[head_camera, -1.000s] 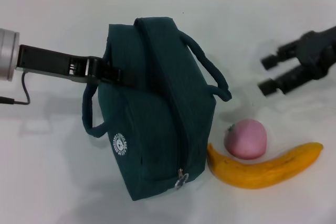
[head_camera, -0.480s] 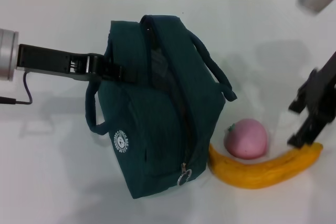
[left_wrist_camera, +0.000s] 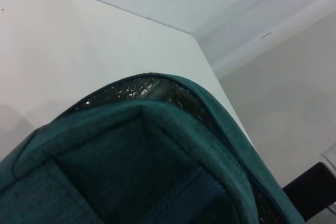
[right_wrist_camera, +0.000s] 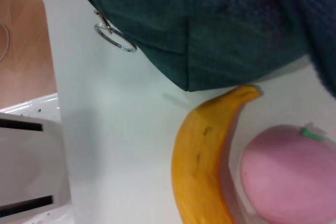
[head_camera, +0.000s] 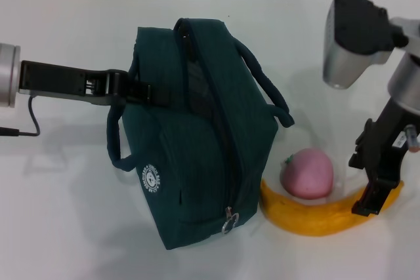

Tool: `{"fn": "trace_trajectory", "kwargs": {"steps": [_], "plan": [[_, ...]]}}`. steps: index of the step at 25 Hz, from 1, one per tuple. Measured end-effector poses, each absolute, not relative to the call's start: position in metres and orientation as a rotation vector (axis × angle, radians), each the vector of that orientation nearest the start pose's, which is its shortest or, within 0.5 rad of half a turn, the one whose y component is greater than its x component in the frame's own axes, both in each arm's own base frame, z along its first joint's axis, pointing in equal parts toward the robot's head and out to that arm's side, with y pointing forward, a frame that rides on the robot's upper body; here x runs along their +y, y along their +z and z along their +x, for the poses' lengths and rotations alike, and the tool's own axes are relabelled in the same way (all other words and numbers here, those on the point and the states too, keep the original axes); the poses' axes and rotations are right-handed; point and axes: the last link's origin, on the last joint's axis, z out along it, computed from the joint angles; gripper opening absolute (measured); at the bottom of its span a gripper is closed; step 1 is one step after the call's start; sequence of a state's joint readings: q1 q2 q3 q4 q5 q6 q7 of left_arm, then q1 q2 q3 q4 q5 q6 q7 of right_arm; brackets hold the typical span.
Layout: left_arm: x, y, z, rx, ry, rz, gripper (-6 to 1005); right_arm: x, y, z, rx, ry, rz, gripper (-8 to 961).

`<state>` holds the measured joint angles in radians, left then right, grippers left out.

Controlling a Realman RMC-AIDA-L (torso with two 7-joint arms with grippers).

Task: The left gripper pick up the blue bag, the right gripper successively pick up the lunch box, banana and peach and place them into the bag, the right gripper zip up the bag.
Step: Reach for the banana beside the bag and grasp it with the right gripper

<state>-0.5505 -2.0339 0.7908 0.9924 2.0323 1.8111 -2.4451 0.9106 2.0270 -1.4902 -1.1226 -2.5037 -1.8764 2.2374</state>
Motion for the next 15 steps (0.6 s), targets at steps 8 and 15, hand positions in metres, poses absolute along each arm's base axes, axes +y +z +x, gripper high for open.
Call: {"fn": "trace_trajectory", "kwargs": {"steps": [8, 15], "plan": [[0.330, 0.052, -0.217, -1.675, -0.586, -2.658, 38, 0.336, -0.038, 0.127, 0.256, -1.065, -3.042, 885], [0.329, 0.053, -0.217, -1.678, -0.603, -2.657, 38, 0.325, -0.048, 0.122, 0.242, -1.073, -3.089, 884]]}}
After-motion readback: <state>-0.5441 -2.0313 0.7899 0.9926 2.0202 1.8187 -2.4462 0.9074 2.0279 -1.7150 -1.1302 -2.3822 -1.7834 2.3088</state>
